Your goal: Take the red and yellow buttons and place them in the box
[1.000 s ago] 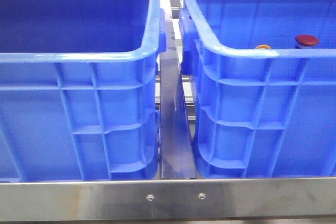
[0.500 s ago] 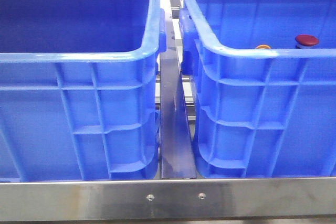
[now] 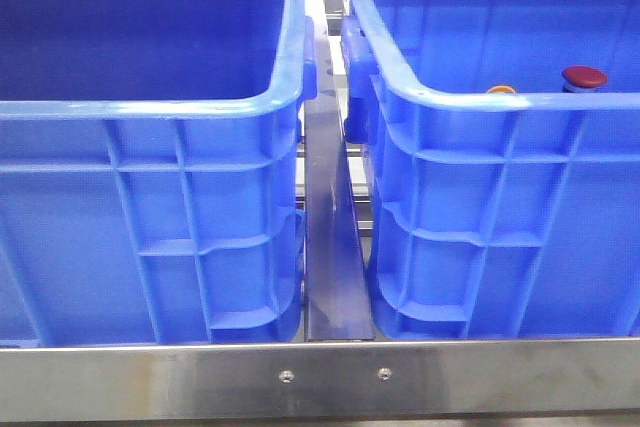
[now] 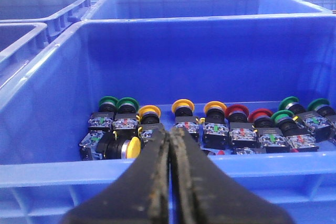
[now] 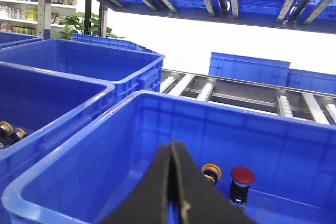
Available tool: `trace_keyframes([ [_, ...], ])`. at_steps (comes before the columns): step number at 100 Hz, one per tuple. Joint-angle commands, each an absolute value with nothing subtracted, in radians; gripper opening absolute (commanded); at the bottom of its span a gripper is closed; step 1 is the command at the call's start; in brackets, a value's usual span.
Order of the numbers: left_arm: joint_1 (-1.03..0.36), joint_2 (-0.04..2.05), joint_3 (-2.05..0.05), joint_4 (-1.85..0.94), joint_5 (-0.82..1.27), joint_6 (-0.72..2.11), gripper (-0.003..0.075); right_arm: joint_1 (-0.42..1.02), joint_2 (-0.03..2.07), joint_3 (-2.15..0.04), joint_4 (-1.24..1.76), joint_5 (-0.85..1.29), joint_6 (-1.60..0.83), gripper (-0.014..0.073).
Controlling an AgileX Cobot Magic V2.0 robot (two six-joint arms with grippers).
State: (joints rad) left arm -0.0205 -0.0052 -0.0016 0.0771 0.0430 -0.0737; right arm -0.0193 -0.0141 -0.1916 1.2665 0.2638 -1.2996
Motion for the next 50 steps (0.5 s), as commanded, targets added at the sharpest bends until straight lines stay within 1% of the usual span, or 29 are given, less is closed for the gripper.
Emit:
trace_keyframes([
  [1,-0.029,-0.037,0.018,0.077,-0.042,-0.085,-0.0020,-0.018,-0.013,-0.213,1.291,0.246,-1.304,-0.0058],
  [34,-0.029,-0.037,0.018,0.077,-0.042,-0.085,-0.0020,-0.019,-0.013,-0.213,1.311,0.157,-1.304,-0.0058],
  [50,-0.029,-0.037,0.018,0.077,-0.042,-0.085,-0.0020,-0.019,-0.013,-0.213,1.324,0.048,-1.304,-0.0058],
])
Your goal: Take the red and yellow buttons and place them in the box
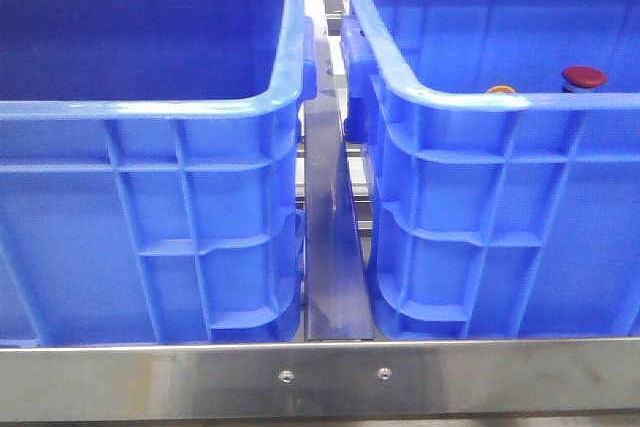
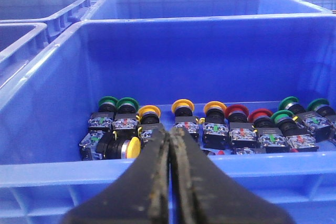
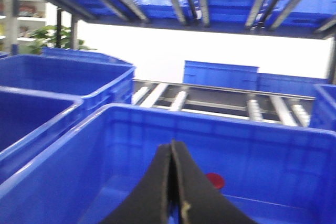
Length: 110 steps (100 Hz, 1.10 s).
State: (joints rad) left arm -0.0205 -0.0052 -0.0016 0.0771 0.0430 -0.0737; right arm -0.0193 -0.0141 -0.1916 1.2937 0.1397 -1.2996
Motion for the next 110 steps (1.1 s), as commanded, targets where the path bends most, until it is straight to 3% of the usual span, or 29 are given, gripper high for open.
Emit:
trace_keyframes([
  [1,-0.029,-0.037,0.018,0.077,-0.042,-0.085,-0.0020,-0.019,-0.013,-0.213,1.325,0.044,-1.304,-0.0058],
  [17,-0.029,-0.037,0.018,0.077,-0.042,-0.085,-0.0020,-0.019,-0.013,-0.213,1.261,0.028,-1.280,-0.0058],
  [34,-0.029,-0.037,0.018,0.077,-0.042,-0.085,-0.0020,-0.019,-0.013,-0.224,1.033,0.028,-1.070,-0.0058],
  [65,-0.029,-0.037,0.018,0.077,-0.042,-0.085,-0.0020,-0.019,-0.013,-0.245,0.058,0.024,-0.114,-0.0058],
  [75,-0.029,-0.037,0.018,0.077,-0.042,-0.085,-0.0020,-0.021,-0.013,-0.236,-0.140,0.018,0.096,-0.0058],
  [110,-0.029,-0.037,0.018,0.077,-0.042,-0.085,-0.0020,-0.064,-0.020,-0.049,-0.177,-0.129,0.139,-0.0058],
])
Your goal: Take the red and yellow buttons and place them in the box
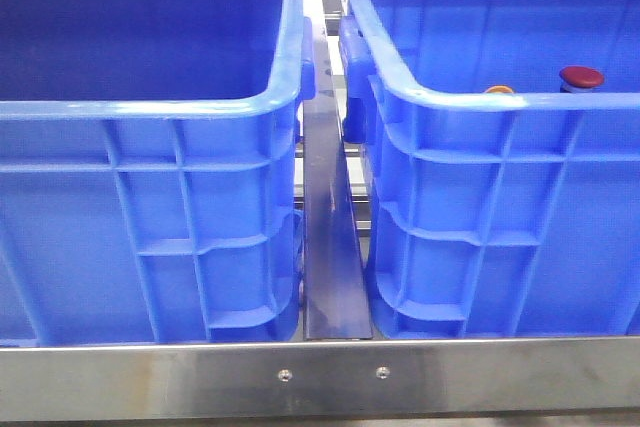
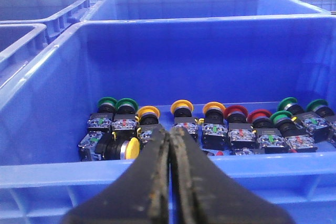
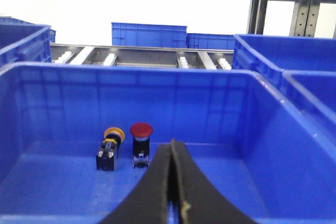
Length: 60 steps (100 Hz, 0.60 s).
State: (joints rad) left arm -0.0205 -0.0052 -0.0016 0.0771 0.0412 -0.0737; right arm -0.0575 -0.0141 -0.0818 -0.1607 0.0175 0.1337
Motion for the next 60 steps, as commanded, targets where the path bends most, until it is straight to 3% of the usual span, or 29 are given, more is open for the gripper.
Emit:
trace_keyframes([
  [1,-0.029,-0.037,0.018,0.077,-0.042,-0.085,-0.0020,-0.064,-0.022,-0.042,-0.177,-0.135,0.141,-0.0058],
  [8,-0.029,-0.037,0.018,0.077,-0.042,-0.085,-0.0020,-0.064,-0.032,0.037,-0.171,-0.208,0.173,-0.0058],
  [60,-0.029,-0.037,0.018,0.077,-0.042,-0.085,-0.0020,-0.065,-0.032,0.034,-0.176,-0.145,0.198,-0.0058],
])
